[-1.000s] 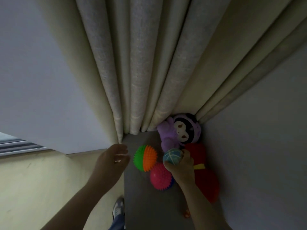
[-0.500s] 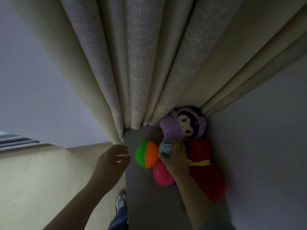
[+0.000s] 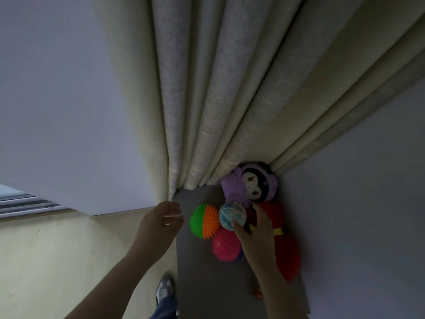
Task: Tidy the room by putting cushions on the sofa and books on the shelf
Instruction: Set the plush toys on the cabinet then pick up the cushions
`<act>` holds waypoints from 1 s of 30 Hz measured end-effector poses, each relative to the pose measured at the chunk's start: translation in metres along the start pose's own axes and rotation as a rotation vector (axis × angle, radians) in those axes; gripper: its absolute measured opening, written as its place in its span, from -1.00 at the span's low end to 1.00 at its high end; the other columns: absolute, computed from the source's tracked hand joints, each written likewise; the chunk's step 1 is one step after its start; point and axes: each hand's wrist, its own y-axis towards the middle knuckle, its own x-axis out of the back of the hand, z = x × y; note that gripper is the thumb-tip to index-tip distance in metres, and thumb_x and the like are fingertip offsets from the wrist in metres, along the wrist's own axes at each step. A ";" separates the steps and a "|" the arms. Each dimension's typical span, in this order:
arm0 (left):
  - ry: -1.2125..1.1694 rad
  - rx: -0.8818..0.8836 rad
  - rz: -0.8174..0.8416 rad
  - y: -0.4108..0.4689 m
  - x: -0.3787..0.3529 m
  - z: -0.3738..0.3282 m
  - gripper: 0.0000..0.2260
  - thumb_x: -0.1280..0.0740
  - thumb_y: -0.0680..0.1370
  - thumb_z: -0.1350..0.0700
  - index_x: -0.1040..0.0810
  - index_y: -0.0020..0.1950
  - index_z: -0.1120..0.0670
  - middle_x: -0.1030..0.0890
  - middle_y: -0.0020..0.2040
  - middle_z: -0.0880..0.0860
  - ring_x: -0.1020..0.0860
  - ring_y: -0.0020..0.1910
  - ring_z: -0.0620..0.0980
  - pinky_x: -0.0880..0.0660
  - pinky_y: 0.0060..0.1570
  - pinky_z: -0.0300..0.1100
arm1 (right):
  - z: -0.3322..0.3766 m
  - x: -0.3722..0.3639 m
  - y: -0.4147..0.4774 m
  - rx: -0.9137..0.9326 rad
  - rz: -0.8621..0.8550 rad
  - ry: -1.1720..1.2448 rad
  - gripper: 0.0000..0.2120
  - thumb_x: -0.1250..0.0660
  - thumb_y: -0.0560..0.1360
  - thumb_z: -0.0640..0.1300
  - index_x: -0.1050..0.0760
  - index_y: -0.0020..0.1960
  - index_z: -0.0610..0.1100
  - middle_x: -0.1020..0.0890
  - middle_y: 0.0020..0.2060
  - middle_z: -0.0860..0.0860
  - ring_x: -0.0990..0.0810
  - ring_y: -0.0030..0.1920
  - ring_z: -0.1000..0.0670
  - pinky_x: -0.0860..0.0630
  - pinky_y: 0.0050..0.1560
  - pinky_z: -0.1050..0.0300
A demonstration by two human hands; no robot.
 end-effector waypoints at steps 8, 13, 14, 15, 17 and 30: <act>-0.091 -0.004 -0.149 -0.049 0.026 -0.020 -0.82 -0.36 0.52 0.17 -0.52 0.10 -0.01 -0.61 -0.03 -0.12 -0.54 -0.09 -0.31 -0.41 -0.18 -0.44 | 0.046 0.020 -0.037 0.097 0.077 0.159 -0.41 -0.43 0.25 0.15 -0.43 0.24 0.01 -0.55 0.10 0.05 -0.57 0.12 0.02 -0.55 0.13 0.07; -0.209 0.071 -0.337 -0.096 0.040 -0.016 -0.78 -0.37 0.52 0.16 -0.54 0.16 0.03 -0.64 0.00 -0.07 -0.58 -0.04 -0.21 -0.46 -0.14 -0.32 | 0.083 0.025 -0.044 0.250 0.233 0.073 -0.41 -0.45 0.42 0.04 -0.40 0.37 -0.13 -0.51 0.23 0.00 -0.47 0.25 0.00 -0.43 0.28 0.03; -0.231 0.081 -0.375 -0.109 0.044 -0.012 -0.77 -0.37 0.52 0.16 -0.54 0.17 0.04 -0.64 0.01 -0.06 -0.58 -0.04 -0.20 -0.44 -0.16 -0.34 | 0.092 0.024 -0.048 0.299 0.271 0.055 -0.41 -0.44 0.43 0.05 -0.39 0.39 -0.11 -0.51 0.23 0.02 -0.47 0.25 0.02 -0.43 0.28 0.02; -0.241 0.084 -0.399 -0.117 0.047 -0.011 -0.76 -0.37 0.52 0.17 -0.54 0.18 0.04 -0.64 0.02 -0.06 -0.58 -0.03 -0.20 -0.44 -0.16 -0.36 | 0.099 0.024 -0.050 0.318 0.303 0.048 -0.42 -0.43 0.44 0.05 -0.38 0.40 -0.09 -0.50 0.25 0.03 -0.46 0.25 0.04 -0.43 0.28 0.02; -0.258 0.110 -0.469 -0.140 0.058 -0.003 -0.76 -0.36 0.52 0.18 -0.53 0.19 0.04 -0.63 0.03 -0.06 -0.58 -0.01 -0.17 -0.42 -0.16 -0.39 | 0.115 0.020 -0.064 0.349 0.386 0.067 -0.43 -0.42 0.47 0.01 -0.36 0.41 -0.09 -0.47 0.29 0.00 -0.44 0.28 0.05 -0.43 0.29 0.02; -0.492 0.326 -0.971 -0.330 0.140 0.090 -0.77 -0.36 0.52 0.17 -0.54 0.17 0.01 -0.63 0.04 -0.06 -0.58 0.00 -0.19 -0.42 -0.17 -0.35 | 0.202 -0.067 -0.245 0.675 0.875 0.023 -0.49 -0.39 0.51 0.01 -0.33 0.41 0.01 -0.44 0.30 0.11 -0.40 0.27 0.13 -0.41 0.15 0.24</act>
